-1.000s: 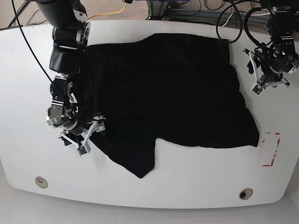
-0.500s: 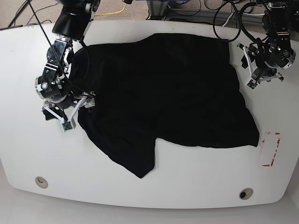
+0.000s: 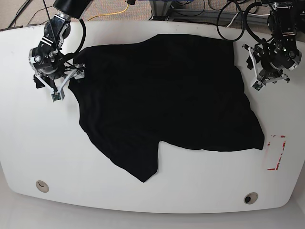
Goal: Layout the t-shirt on the table in an organized manner, then fold the t-shirt properly
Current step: 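Drag the shirt corner outward with the right gripper and release, then grasp the shirt edge with the left gripper, right gripper holding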
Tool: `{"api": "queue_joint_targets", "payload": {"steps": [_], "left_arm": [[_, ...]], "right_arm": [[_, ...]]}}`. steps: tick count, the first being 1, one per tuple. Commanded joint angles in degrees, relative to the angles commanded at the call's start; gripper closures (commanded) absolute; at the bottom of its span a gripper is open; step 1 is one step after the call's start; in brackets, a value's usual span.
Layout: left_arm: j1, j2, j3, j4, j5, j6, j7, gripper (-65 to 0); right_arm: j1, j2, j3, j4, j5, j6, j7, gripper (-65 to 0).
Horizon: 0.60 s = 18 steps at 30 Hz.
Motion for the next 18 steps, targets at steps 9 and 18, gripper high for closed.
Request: {"api": "queue_joint_targets", "payload": {"steps": [9, 18], "left_arm": [[0.0, 0.0, 0.0, 0.0, 0.0, 0.0, 0.0, -26.0], [0.0, 0.0, -0.1, 0.0, 0.0, 0.0, 0.0, -26.0]], "right_arm": [[-0.1, -2.5, 0.0, -2.5, -0.3, 0.0, 0.0, -63.4], [-0.1, -2.7, -0.3, -2.5, 0.0, 0.0, 0.0, -48.4]]}}
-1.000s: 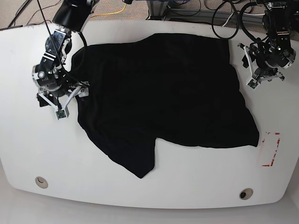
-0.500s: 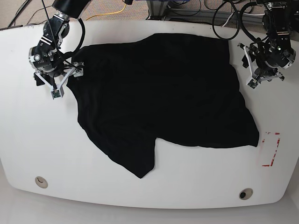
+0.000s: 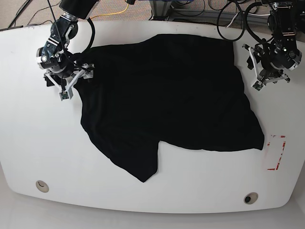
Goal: Layout the t-shirt on the table in an organized manner, then fold the t-shirt properly
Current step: 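Grasp the shirt edge with the left gripper, right gripper holding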
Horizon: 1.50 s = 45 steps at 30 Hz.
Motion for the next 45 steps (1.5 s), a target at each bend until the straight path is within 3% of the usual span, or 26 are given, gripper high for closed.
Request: {"api": "queue_joint_targets", "payload": {"steps": [1, 3, 7, 8, 14, 22, 28, 31, 36, 45], "left_arm": [[0.0, 0.0, 0.0, 0.0, 0.0, 0.0, 0.0, -26.0], [0.0, 0.0, 0.0, 0.1, 0.0, 0.0, 0.0, -26.0], [1.1, 0.0, 0.0, 0.2, 0.0, 0.0, 0.0, -26.0], [1.5, 0.0, 0.0, 0.2, -0.1, 0.0, 0.0, -26.0], [4.0, 0.0, 0.1, 0.3, -2.5, 0.0, 0.1, -26.0], [7.1, -0.4, 0.1, 0.3, -14.9, 0.0, 0.4, -26.2], [9.1, -0.4, 0.3, 0.3, -21.6, 0.0, 0.8, -40.3], [9.1, -0.4, 1.6, 0.4, -21.8, 0.0, 2.7, -41.5], [9.1, -1.4, 7.3, 0.2, -21.6, 0.0, 2.8, -41.5], [7.5, -1.2, 12.1, 0.0, -21.6, 0.0, 2.7, -41.5]], "right_arm": [[0.0, 0.0, 0.0, 0.0, 0.0, 0.0, 0.1, -43.0], [0.1, 0.0, 0.0, 0.0, 0.0, 0.0, 0.1, -24.4], [0.1, 0.0, 0.0, 0.0, -0.2, 0.0, 0.1, -1.6], [0.1, 0.1, 0.0, 0.0, -0.2, 0.0, 0.1, -0.2], [0.1, 0.1, 0.0, 0.0, -0.3, 0.0, 0.1, -2.5], [0.1, 0.1, -0.1, 0.0, -0.2, 0.0, 0.1, -2.5], [0.1, 0.1, -0.1, 0.0, -0.1, 0.0, 0.1, -2.5], [0.1, 0.1, -0.1, 0.0, -0.1, 0.0, 0.1, -2.5], [0.1, 0.1, -0.1, 0.0, -0.1, 0.0, 0.1, -2.5], [0.1, 0.1, -0.1, 0.0, -0.1, 0.0, 0.1, -2.5]]}}
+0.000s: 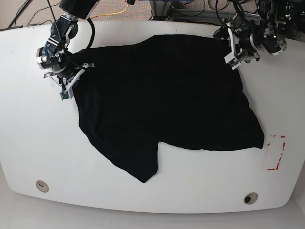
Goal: Layout the t-shirt on the table in an organized manner, then fold the t-shirt properly
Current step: 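Grasp the shirt edge with the left gripper, right gripper holding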
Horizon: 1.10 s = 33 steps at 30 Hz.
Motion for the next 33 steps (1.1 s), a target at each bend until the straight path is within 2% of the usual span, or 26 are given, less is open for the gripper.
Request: {"api": "queue_joint_targets", "payload": {"steps": [4, 7, 11, 14, 19, 22, 28, 33], "left_arm": [[-0.1, 0.0, 0.3, 0.0, 0.0, 0.0, 0.0, -41.3], [-0.8, 0.0, 0.3, 0.0, 0.0, 0.0, 0.0, -36.8], [-1.5, 0.0, 0.4, -0.2, 0.9, 0.0, 0.0, -14.0], [-2.5, 0.0, 0.5, -0.2, 3.6, 0.0, 0.0, -3.2], [-4.0, 0.0, 2.7, -0.1, 10.4, 0.0, 0.0, -2.4], [-4.0, 0.0, 2.7, 0.2, 12.5, 0.0, 0.0, -2.4], [-6.0, -0.4, 2.5, 2.8, 13.0, 0.0, 0.1, -2.4], [-6.9, -2.3, 1.5, 6.4, 12.7, 0.0, 0.3, -2.4]], "right_arm": [[0.0, 0.0, 0.0, 0.0, 0.0, 0.0, 0.0, -2.5], [0.0, 0.0, 0.0, 0.0, 0.0, 0.0, 0.0, -2.5], [0.0, 0.0, 0.0, 0.0, 0.0, 0.0, 0.0, -2.4], [0.0, 0.0, 0.0, 0.0, 0.0, 0.0, 0.0, -2.4], [0.1, 0.0, 0.0, 0.2, 0.0, 0.0, 0.0, -2.4], [0.1, 0.0, 0.0, 0.4, 0.0, 0.0, 0.0, -2.4], [0.0, 0.0, 0.1, 4.2, 0.0, 0.0, -0.4, -2.4], [0.0, 0.0, 0.1, 9.1, 0.0, 0.0, -4.2, -2.4]]}}
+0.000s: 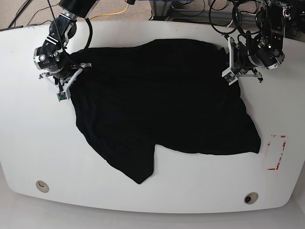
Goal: Layout the t-shirt on the table in an organized manner, then fold the t-shirt properly
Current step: 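Grasp the shirt edge with the left gripper, right gripper holding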
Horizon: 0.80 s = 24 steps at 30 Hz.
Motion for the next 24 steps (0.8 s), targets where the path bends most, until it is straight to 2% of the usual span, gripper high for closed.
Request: {"api": "queue_joint_targets", "payload": {"steps": [6, 11, 13, 17, 19, 21, 24], "left_arm": [[-4.0, -3.3, -0.2, 0.3, -0.1, 0.0, 0.0, -2.4], [-4.9, -4.7, 0.0, 0.1, -0.2, 0.0, 0.1, -4.2], [-4.8, -4.7, 0.1, 0.0, -1.1, 0.0, 0.1, -8.8], [-3.5, -4.3, 0.0, -0.1, -6.7, 0.0, 0.3, -25.8], [-2.0, -4.2, 0.1, -0.1, -9.2, 0.0, 0.3, -31.2], [-0.9, -3.8, 0.6, -0.2, -11.8, 0.0, 0.3, -35.0], [-0.4, -2.9, 2.7, -0.2, -12.0, 0.0, 0.3, -35.3]], "right_arm": [[0.4, 0.1, -0.2, 5.9, 0.0, 0.0, -3.7, -2.4], [0.4, 0.4, -0.2, 5.7, 0.0, 0.0, -4.0, -2.4], [0.4, 0.4, -0.2, 5.6, 0.0, 0.0, -4.0, -2.4], [0.4, 0.1, -0.2, 5.5, 0.1, 0.0, -3.9, -2.4], [0.4, 0.1, -0.3, 5.5, 0.1, 0.0, -3.9, -2.4], [0.4, 0.0, -1.1, 5.5, 0.1, 0.0, -3.9, -2.4], [0.4, 0.1, -2.2, 5.5, 0.1, 0.0, -3.9, -2.4]]}}
